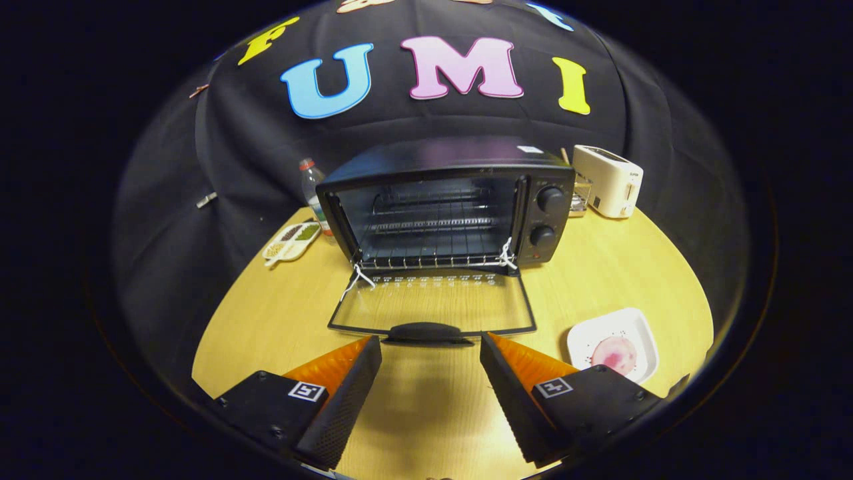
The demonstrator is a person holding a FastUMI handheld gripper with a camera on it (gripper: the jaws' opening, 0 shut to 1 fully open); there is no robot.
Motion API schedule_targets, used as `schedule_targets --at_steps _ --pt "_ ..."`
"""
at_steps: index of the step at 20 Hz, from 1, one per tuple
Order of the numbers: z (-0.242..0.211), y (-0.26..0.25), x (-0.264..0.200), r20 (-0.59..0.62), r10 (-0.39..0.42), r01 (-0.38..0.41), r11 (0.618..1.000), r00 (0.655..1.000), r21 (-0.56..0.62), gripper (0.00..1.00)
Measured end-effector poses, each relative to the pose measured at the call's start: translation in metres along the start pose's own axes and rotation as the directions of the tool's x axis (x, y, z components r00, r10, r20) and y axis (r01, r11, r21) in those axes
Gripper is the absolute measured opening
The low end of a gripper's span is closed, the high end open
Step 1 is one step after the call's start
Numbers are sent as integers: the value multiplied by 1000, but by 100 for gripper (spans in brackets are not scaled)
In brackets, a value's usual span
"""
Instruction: Open the toaster oven, put the food inside, and close the toaster oven door.
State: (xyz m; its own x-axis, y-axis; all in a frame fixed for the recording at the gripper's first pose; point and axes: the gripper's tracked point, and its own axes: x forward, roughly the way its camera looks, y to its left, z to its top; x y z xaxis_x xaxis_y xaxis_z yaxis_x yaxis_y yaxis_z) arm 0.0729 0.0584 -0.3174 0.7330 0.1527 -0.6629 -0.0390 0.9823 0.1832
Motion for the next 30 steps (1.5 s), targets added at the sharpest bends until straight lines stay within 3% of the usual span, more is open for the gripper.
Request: schedule_targets --at_steps 8,11,14,16,18,26,28,30 --pt "20 -152 -63 -69 37 -37 999 997 4 96" --pt "9 -206 -59 -131 42 -47 998 991 -37 93" --pt "-13 -243 -47 -222 69 -68 998 973 14 84" --pt "-26 -265 -32 -279 79 -64 996 957 63 85" --pt "-41 -282 -17 -334 95 -60 992 938 114 71" --pt "-85 -308 18 -490 150 -83 984 859 156 71" --pt "-81 -306 26 -492 187 -95 974 850 205 53" --pt "-78 -308 25 -502 216 -105 965 838 240 52"
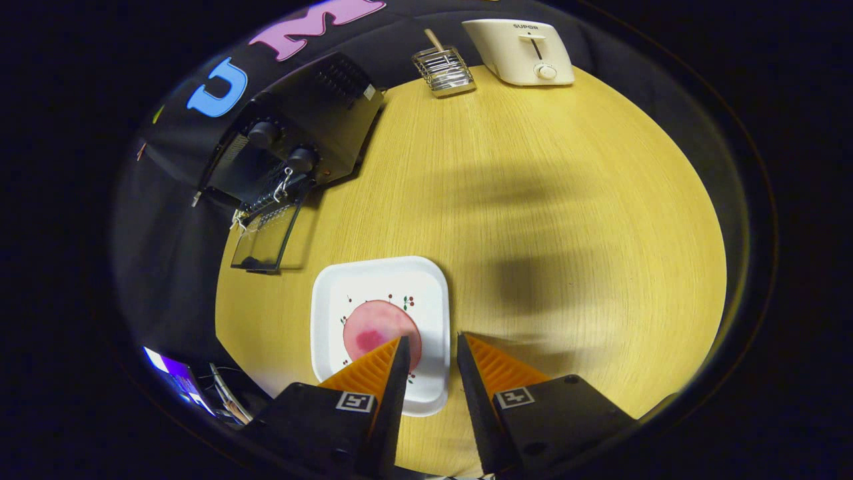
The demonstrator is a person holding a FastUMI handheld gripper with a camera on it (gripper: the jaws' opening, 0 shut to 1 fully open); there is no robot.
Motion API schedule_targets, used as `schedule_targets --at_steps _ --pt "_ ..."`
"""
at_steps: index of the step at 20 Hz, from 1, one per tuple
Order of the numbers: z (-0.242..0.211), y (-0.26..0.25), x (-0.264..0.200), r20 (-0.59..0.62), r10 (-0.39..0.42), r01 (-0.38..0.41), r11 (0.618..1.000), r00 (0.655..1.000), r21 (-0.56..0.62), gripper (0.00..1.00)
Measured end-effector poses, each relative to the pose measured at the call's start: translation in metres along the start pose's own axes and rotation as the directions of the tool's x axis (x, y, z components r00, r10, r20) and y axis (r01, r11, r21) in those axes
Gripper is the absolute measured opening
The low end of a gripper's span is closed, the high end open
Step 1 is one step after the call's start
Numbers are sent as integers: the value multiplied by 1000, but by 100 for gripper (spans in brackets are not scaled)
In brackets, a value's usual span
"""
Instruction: Open the toaster oven, put the food inside, and close the toaster oven door.
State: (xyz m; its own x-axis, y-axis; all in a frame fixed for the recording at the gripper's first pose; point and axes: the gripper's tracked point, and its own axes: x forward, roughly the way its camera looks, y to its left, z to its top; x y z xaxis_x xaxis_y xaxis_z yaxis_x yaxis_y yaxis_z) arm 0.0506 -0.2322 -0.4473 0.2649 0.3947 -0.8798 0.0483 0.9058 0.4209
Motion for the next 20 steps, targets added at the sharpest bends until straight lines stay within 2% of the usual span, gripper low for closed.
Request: schedule_targets --at_steps 5,7,8,10,15,16,20 --pt "-1 0 2 -66 34 -32 999 997 21 51" --pt "-2 0 3 -91 16 -16 1000 996 3 51" --pt "6 -9 -3 -100 -26 24 1000 995 -19 51" --pt "0 -10 7 -116 -26 28 999 993 19 9" --pt "-9 -8 17 -137 0 2 1000 991 13 8" --pt "-7 -7 9 -145 11 -10 1000 989 4 5" --pt "-12 -3 11 -153 102 -81 988 983 132 5"
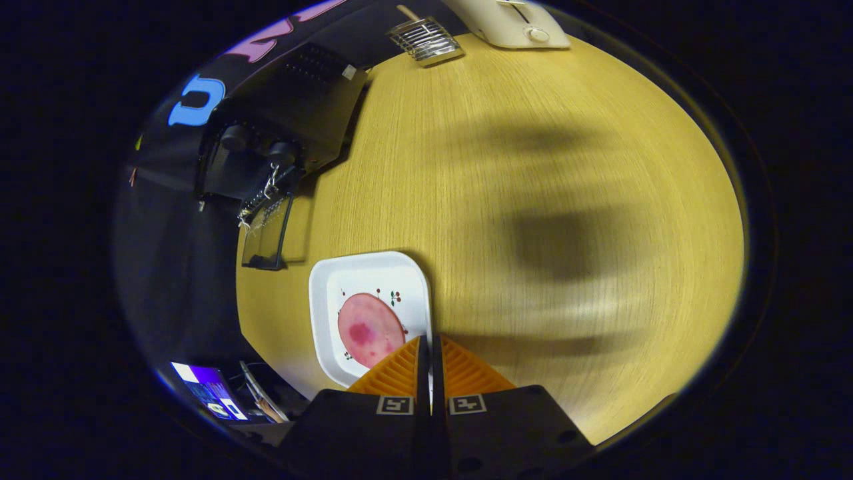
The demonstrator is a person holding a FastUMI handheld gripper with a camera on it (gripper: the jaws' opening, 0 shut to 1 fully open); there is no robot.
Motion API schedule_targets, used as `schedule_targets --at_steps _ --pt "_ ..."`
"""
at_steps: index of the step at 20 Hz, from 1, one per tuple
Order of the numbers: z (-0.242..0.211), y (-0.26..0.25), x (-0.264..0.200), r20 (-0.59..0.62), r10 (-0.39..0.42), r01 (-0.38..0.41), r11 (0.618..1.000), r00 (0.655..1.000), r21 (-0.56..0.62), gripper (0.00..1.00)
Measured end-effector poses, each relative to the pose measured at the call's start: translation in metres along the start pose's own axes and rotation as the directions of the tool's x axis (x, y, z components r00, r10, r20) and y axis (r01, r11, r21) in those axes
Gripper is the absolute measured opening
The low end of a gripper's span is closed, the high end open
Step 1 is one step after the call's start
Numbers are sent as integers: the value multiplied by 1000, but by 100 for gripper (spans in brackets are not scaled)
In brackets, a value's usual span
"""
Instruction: Open the toaster oven, put the food inside, and close the toaster oven door.
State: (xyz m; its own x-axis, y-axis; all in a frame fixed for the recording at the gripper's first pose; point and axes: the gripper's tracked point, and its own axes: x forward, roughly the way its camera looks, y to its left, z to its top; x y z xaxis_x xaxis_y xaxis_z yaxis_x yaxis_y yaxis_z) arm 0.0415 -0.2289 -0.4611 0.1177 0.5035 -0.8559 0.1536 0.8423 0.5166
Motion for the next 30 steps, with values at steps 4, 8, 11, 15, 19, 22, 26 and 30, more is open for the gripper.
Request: schedule_targets --at_steps 4,8,11,15,19,22,26,30 --pt "-6 11 -1 41 91 -97 981 995 166 5" --pt "-11 31 -23 131 154 -180 959 979 218 5" --pt "-7 53 -37 210 192 -248 926 959 284 5" --pt "-5 100 -46 321 199 -307 891 926 333 5" --pt "-2 159 -26 378 173 -323 867 909 380 5" --pt "9 199 -2 427 131 -329 839 895 433 5" --pt "27 250 36 487 83 -356 788 870 502 5" --pt "61 276 73 546 -18 -379 701 837 605 5"
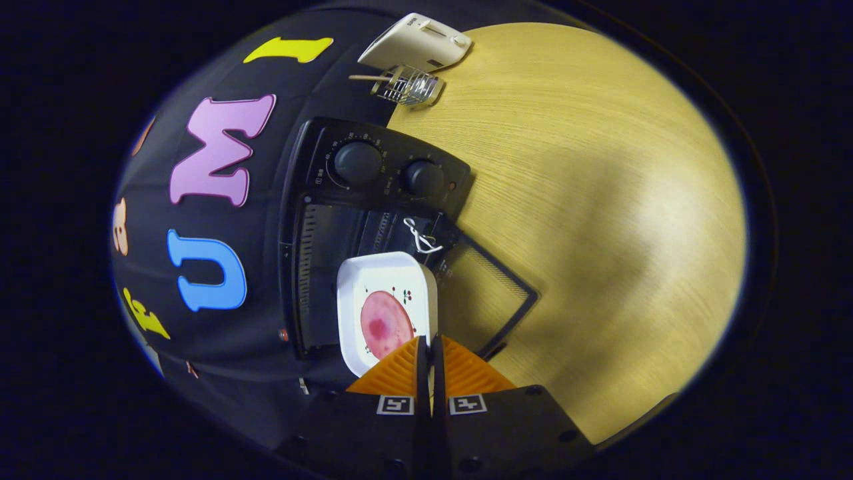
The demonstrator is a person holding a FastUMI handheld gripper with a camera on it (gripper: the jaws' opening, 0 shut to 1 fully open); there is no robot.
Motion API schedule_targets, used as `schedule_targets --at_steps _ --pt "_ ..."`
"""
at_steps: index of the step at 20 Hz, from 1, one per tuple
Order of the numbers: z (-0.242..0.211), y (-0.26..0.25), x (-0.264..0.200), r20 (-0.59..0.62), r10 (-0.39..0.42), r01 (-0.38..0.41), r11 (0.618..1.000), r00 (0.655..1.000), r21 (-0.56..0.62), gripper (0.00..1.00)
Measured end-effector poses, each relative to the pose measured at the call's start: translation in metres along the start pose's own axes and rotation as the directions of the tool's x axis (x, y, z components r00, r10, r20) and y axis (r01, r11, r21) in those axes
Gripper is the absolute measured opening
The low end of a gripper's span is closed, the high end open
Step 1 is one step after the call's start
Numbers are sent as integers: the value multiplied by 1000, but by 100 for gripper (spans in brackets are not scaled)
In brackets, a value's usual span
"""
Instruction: Open the toaster oven, put the food inside, and close the toaster oven door.
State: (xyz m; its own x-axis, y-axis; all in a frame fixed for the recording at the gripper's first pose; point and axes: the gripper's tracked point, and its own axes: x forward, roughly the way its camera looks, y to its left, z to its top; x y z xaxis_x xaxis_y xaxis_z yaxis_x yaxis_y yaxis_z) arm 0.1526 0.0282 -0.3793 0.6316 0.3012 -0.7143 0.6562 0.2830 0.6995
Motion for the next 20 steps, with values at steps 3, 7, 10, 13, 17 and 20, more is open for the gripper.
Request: schedule_targets --at_steps 3,7,10,13,17,20 --pt "-6 22 26 74 -11 7 998 997 59 5" --pt "-3 45 52 174 -34 8 989 984 150 5" --pt "1 61 65 238 -54 2 977 970 214 5" --pt "5 64 75 289 -129 54 966 948 254 5" --pt "12 73 88 321 -160 79 964 933 253 5" --pt "10 79 92 314 -155 64 957 937 281 8"
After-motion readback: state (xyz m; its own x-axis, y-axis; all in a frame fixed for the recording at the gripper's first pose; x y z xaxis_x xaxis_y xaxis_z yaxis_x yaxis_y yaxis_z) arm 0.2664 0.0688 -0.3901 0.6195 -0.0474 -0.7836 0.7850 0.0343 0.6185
